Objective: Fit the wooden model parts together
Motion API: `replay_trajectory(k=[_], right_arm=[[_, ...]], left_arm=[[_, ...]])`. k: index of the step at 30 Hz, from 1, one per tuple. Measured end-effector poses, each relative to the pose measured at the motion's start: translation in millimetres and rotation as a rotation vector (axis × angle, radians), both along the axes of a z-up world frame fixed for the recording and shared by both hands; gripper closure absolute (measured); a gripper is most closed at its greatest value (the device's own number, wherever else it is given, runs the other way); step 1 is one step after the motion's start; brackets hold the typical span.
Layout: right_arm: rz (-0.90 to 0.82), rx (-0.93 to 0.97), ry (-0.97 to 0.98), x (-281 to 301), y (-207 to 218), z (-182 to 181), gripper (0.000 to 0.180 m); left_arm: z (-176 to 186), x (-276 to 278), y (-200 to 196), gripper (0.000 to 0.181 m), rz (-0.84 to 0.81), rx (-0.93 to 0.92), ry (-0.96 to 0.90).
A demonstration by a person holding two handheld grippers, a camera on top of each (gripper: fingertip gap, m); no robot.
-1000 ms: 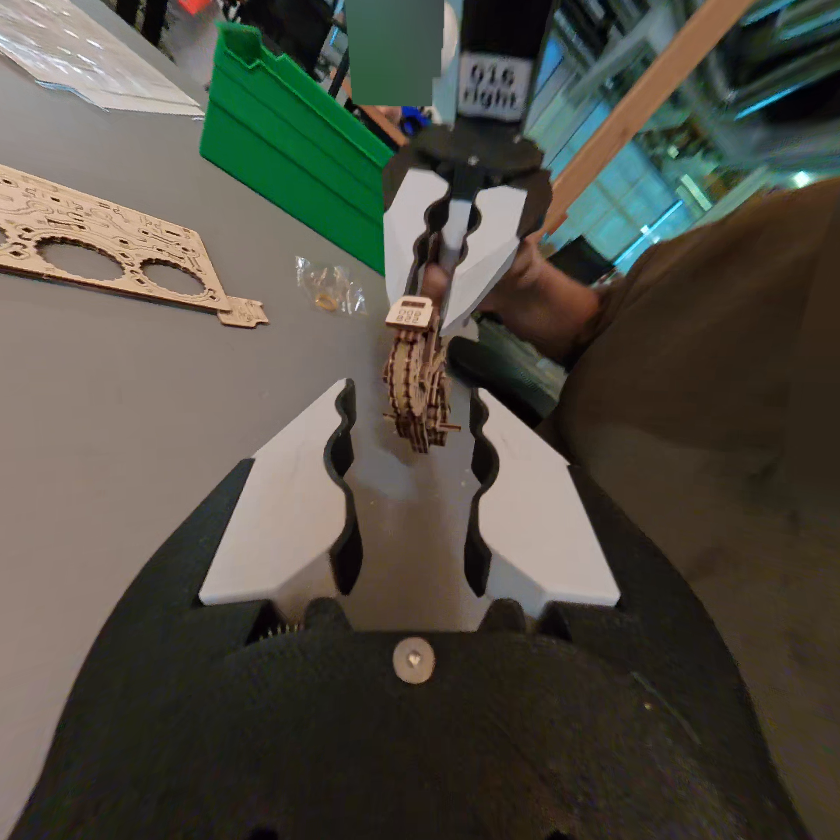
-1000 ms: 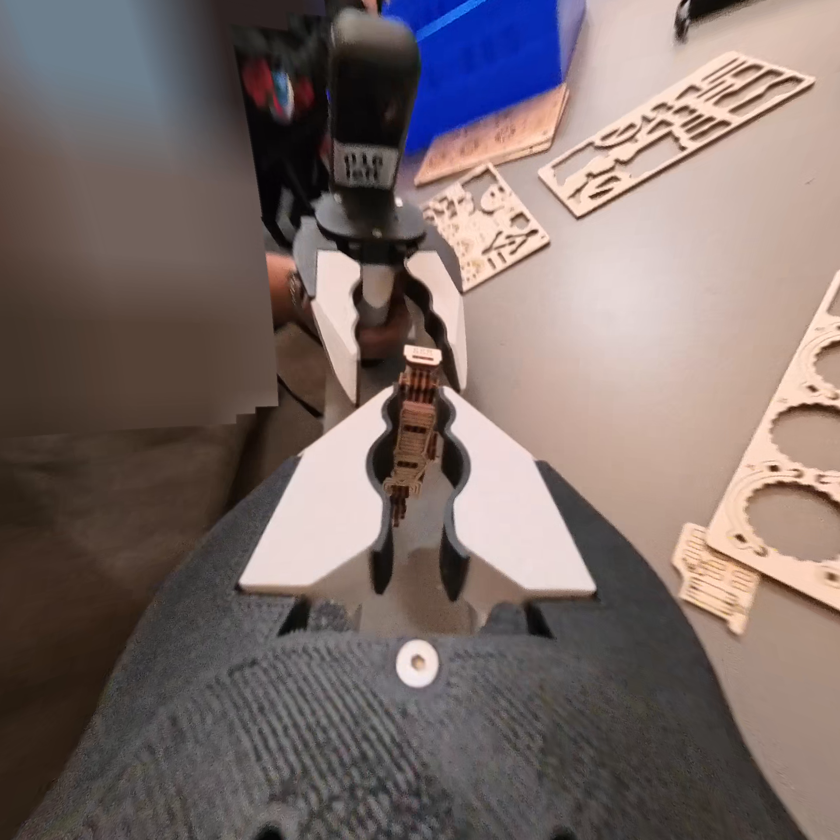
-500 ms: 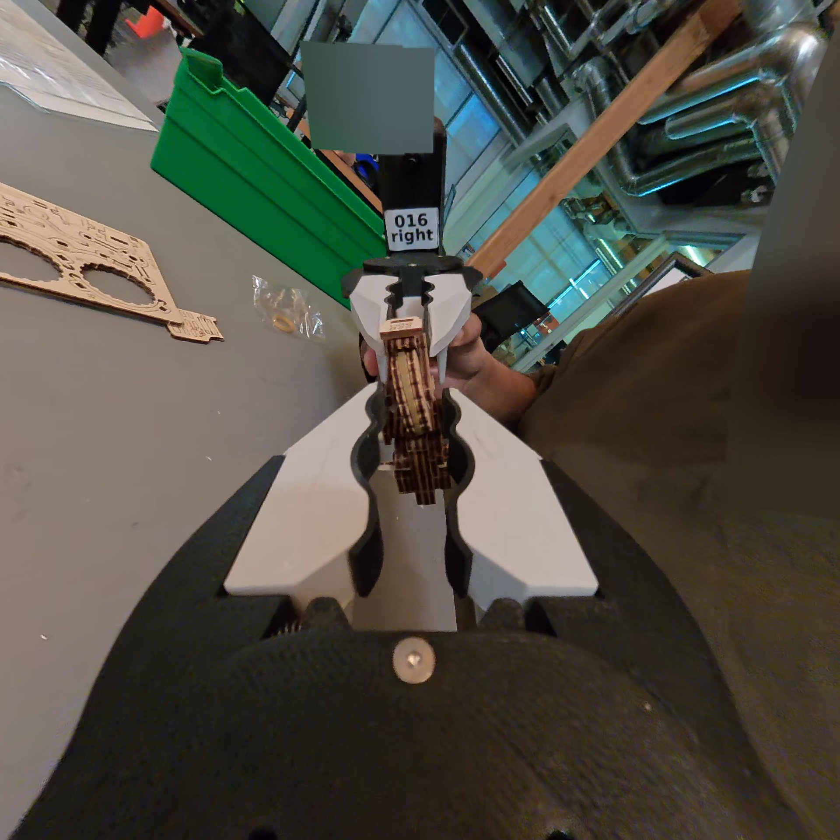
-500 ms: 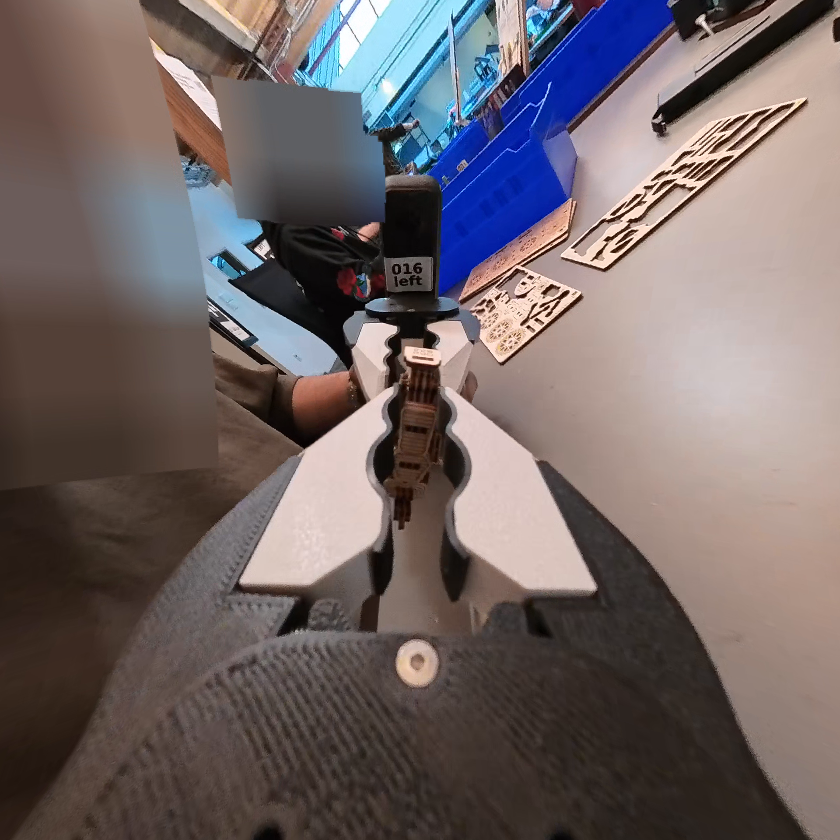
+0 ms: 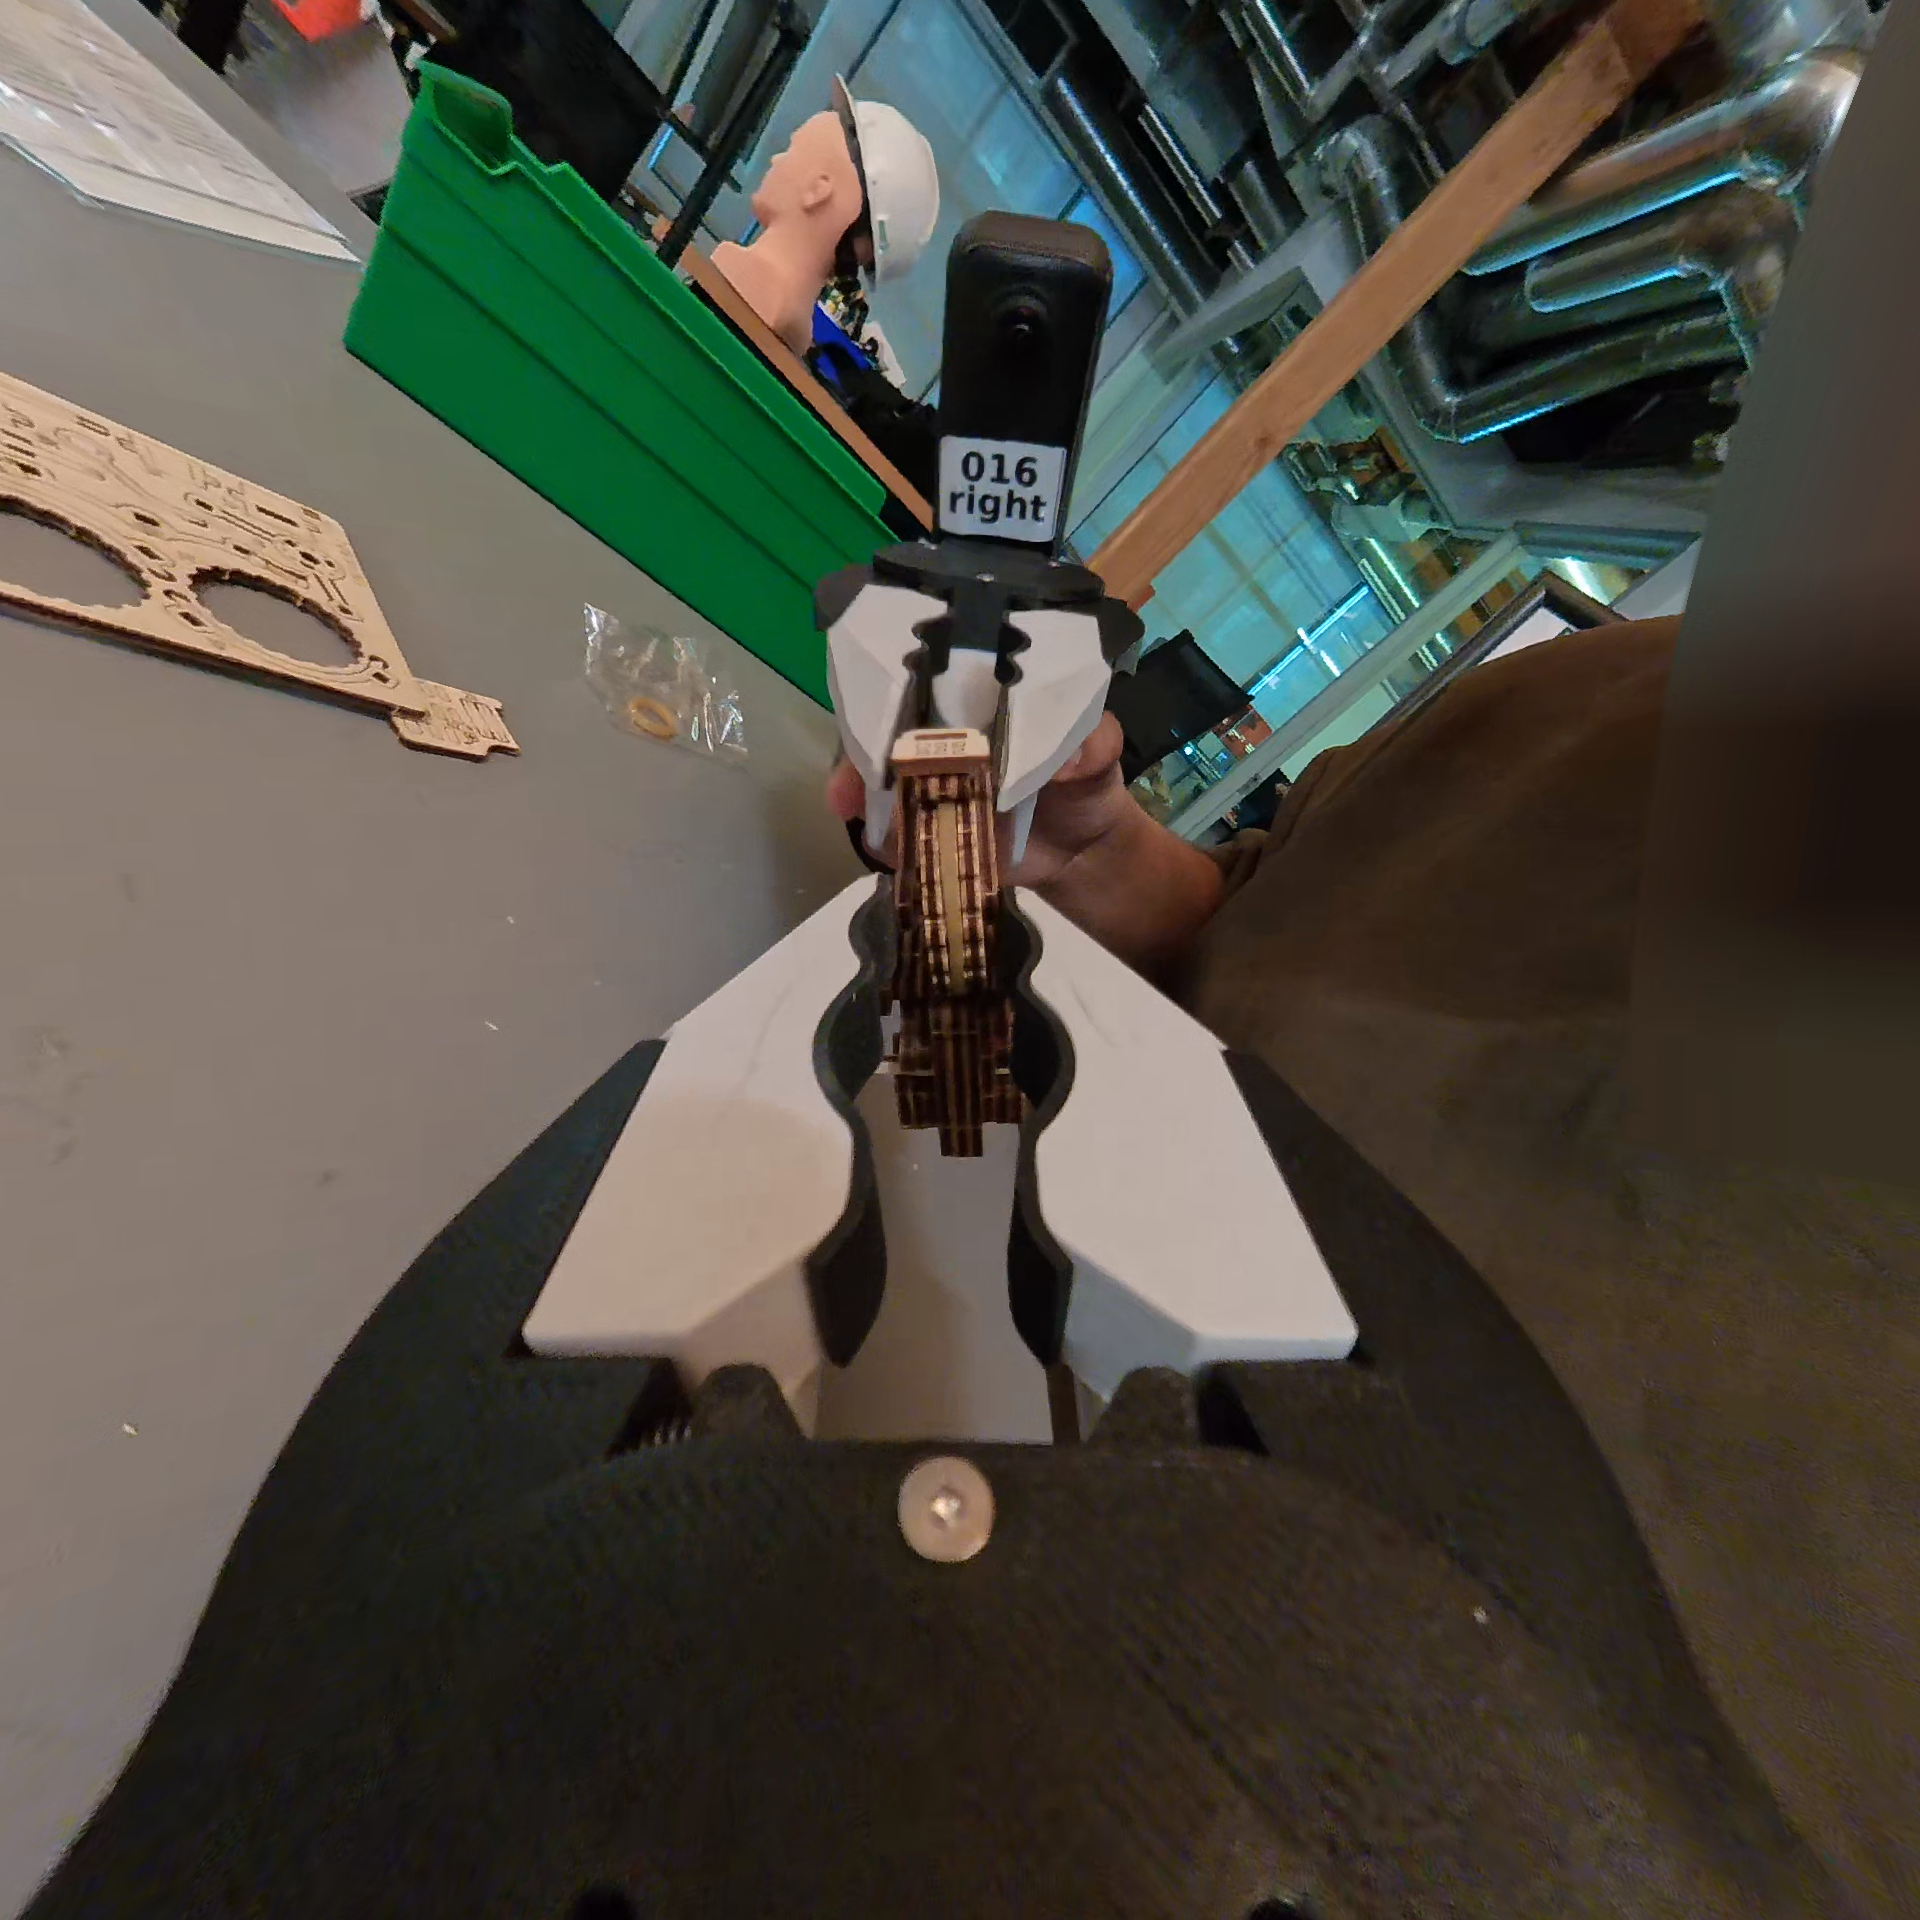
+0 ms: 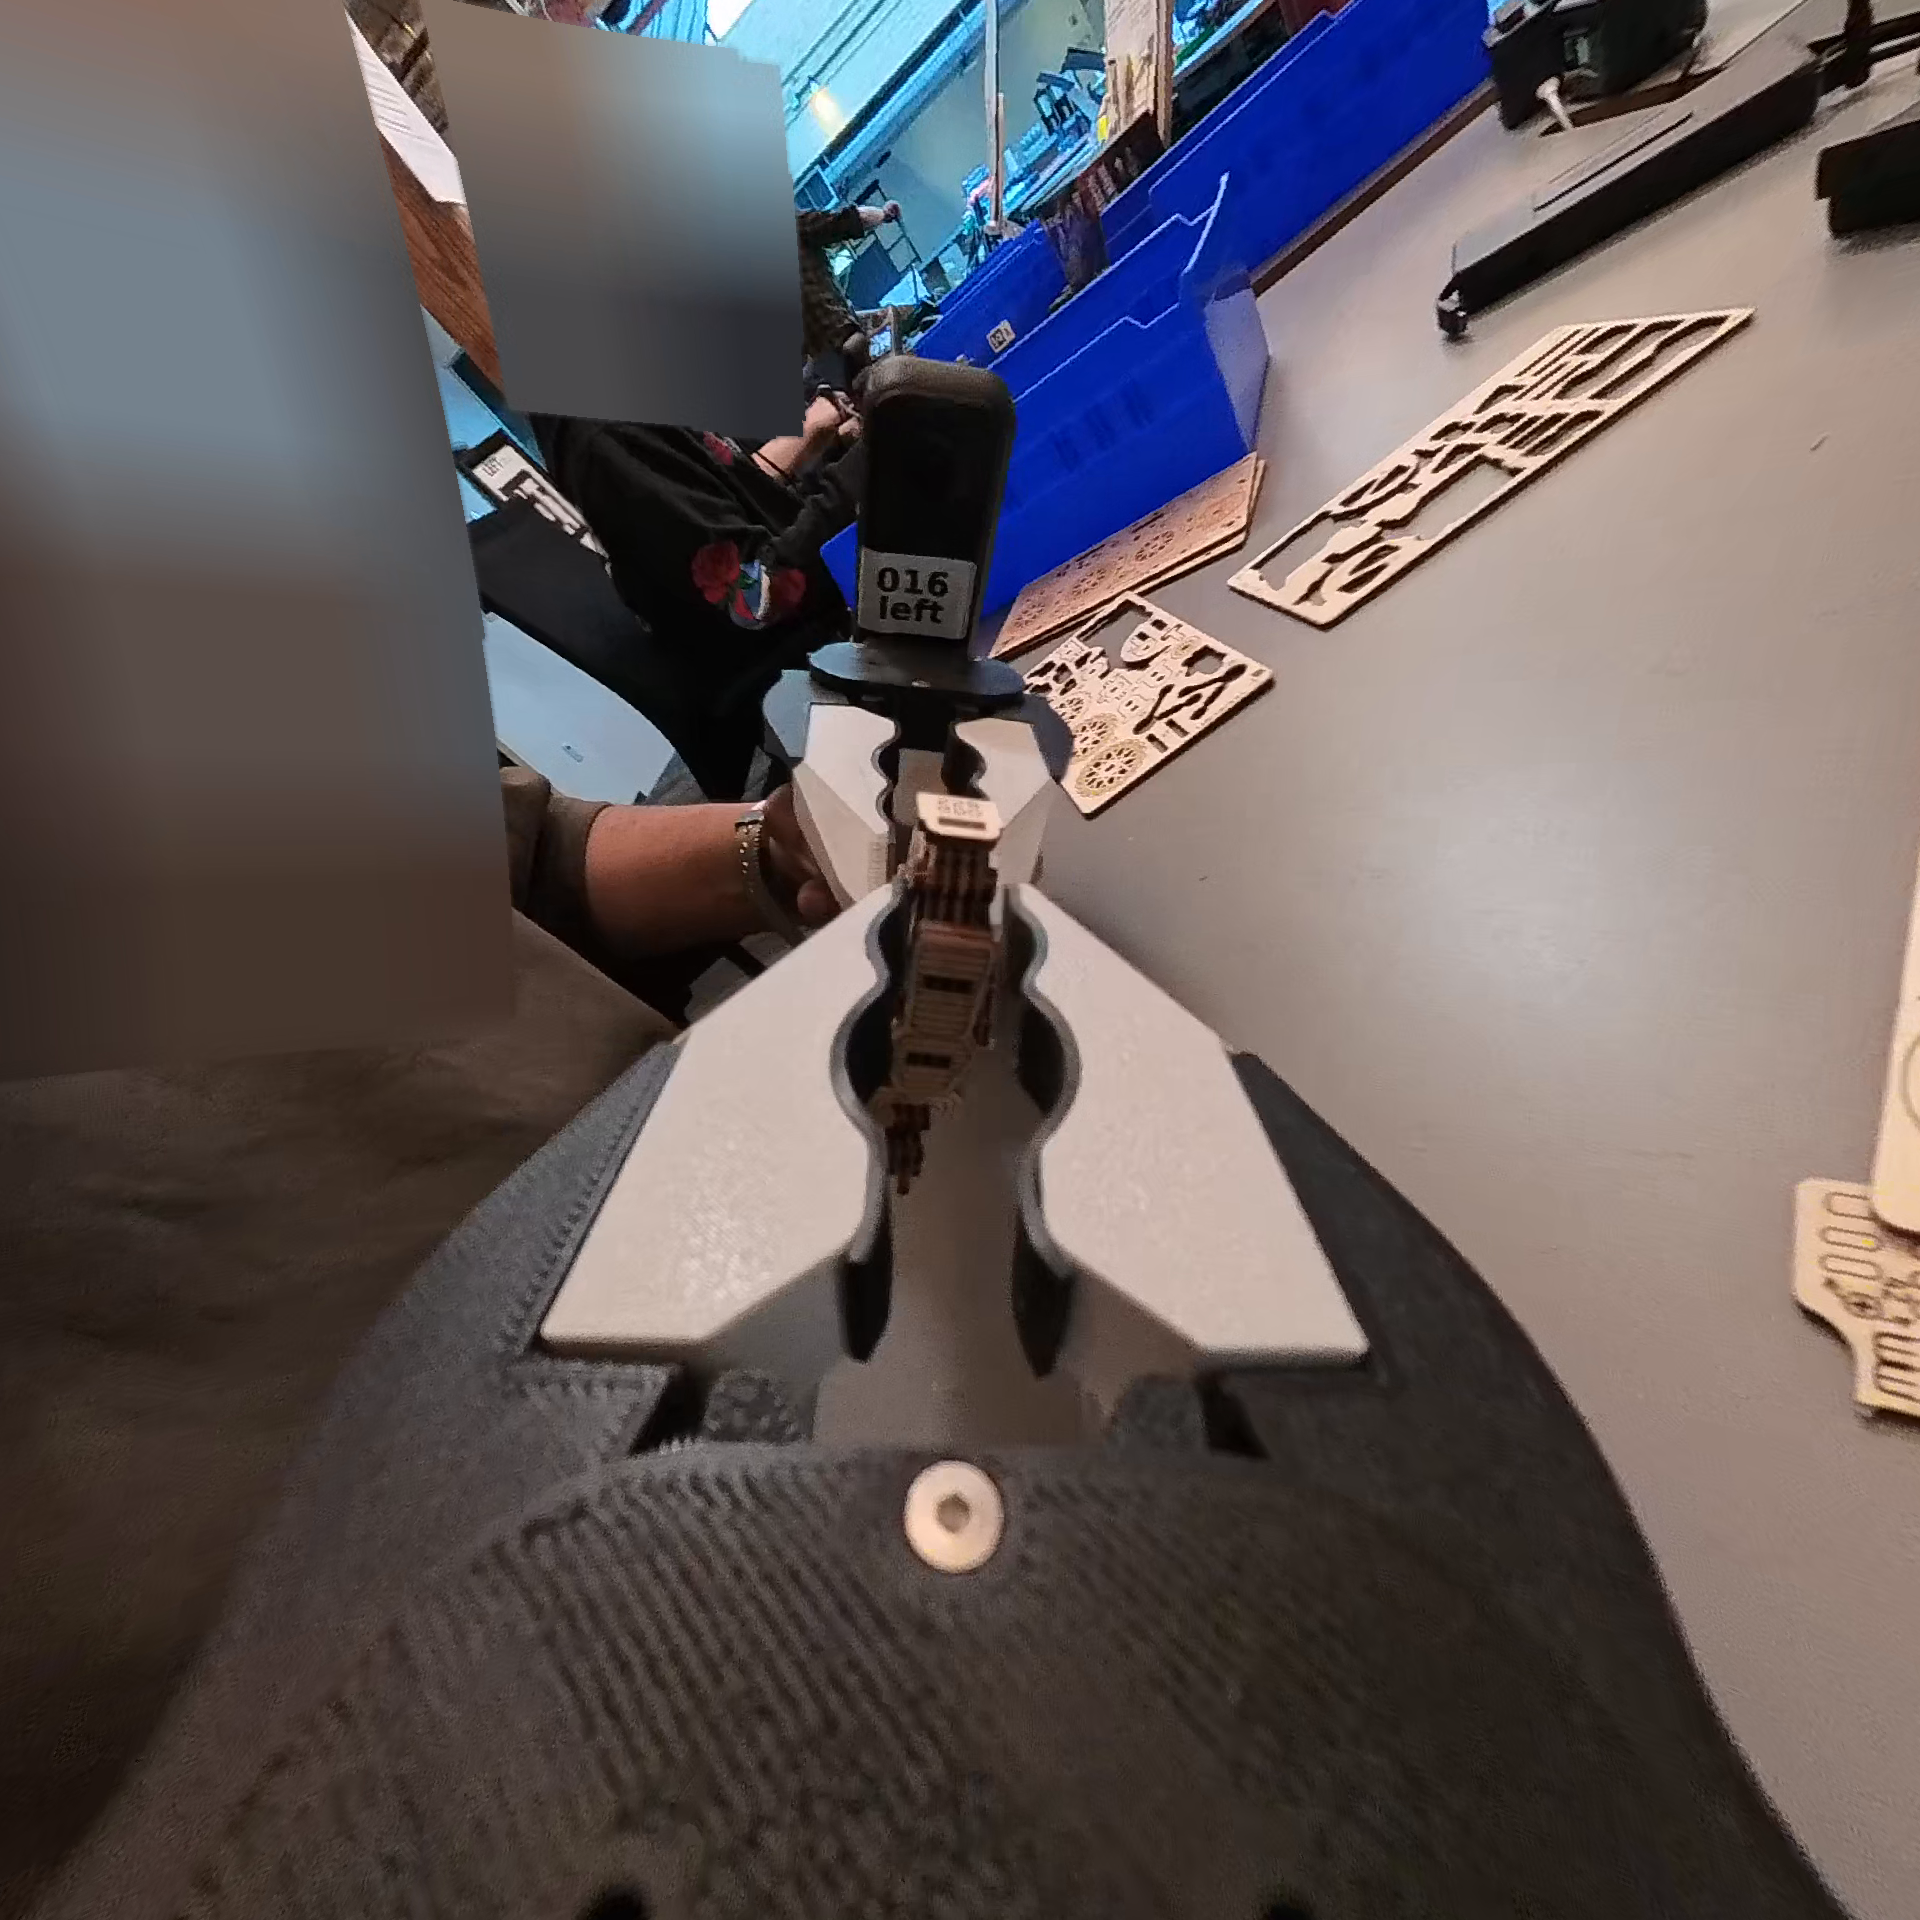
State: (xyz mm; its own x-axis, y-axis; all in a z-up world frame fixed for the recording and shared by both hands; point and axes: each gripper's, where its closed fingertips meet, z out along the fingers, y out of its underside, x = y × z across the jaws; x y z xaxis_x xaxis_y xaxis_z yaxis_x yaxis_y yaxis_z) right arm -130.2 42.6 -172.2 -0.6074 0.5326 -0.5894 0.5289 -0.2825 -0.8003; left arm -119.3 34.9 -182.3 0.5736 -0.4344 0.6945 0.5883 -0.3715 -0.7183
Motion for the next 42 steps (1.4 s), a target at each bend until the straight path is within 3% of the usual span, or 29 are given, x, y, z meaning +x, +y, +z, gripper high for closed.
replay_trajectory(k=[5, 12, 23, 42], right_arm=[[-0.026, 0.022, 0.024, -2, 11, 4, 0.146], [0.091, 0.227, 0.090, 14, -6, -4, 0.127], [0.179, 0.245, 0.075, 32, -9, -8, 0.165], [0.265, 0.204, -0.004, 41, -21, -17, 0.162]], left_arm=[[-1, -1, -1, 0.165, 0.008, -0.003, 0.055], [-10, 12, -8, 0.165, -0.025, 0.010, 0.366], [-16, 22, -12, 0.165, -0.090, 0.019, 0.412], [-19, 34, -16, 0.165, -0.159, 0.014, 0.400]])
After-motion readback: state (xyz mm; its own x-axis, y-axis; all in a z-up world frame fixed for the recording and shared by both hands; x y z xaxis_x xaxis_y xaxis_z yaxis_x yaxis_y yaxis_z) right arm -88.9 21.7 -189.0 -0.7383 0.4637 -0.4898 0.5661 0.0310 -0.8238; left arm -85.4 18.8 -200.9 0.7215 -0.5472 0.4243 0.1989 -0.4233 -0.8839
